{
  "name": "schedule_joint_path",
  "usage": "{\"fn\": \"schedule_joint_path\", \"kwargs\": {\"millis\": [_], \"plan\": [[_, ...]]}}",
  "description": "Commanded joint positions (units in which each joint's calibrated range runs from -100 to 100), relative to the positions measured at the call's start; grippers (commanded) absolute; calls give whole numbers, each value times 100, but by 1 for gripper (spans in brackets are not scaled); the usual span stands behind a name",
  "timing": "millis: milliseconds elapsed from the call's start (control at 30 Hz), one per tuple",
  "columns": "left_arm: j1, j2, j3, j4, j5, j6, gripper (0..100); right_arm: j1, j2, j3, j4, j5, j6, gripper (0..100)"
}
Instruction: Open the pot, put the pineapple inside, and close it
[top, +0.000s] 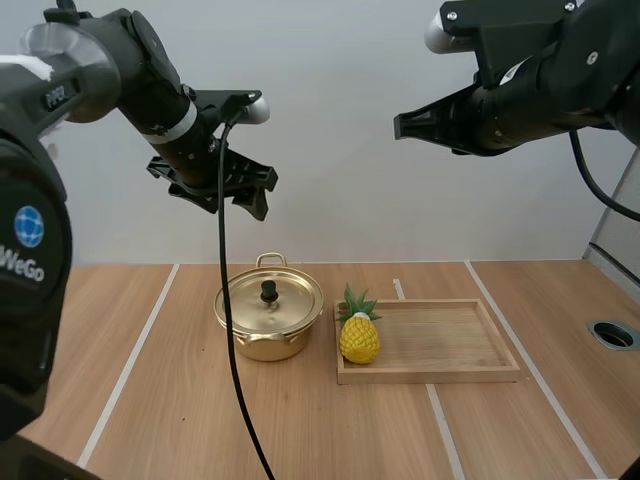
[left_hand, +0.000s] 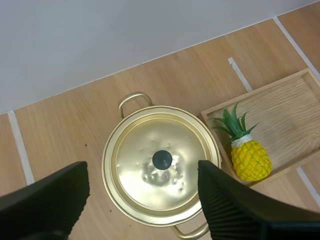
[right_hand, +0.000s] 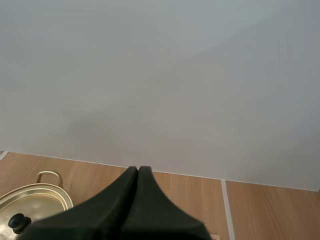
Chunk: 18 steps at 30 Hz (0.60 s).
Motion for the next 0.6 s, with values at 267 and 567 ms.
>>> {"fn": "schedule_joint_path", "kwargs": {"millis": [267,567], "plan": [[-15,640,13,-165,0,131,100,-15,-22,-66,133,191,-53,0],[-117,1050,476,-152,0,320,100,-15,-22,-66,133,191,-53,0]]}}
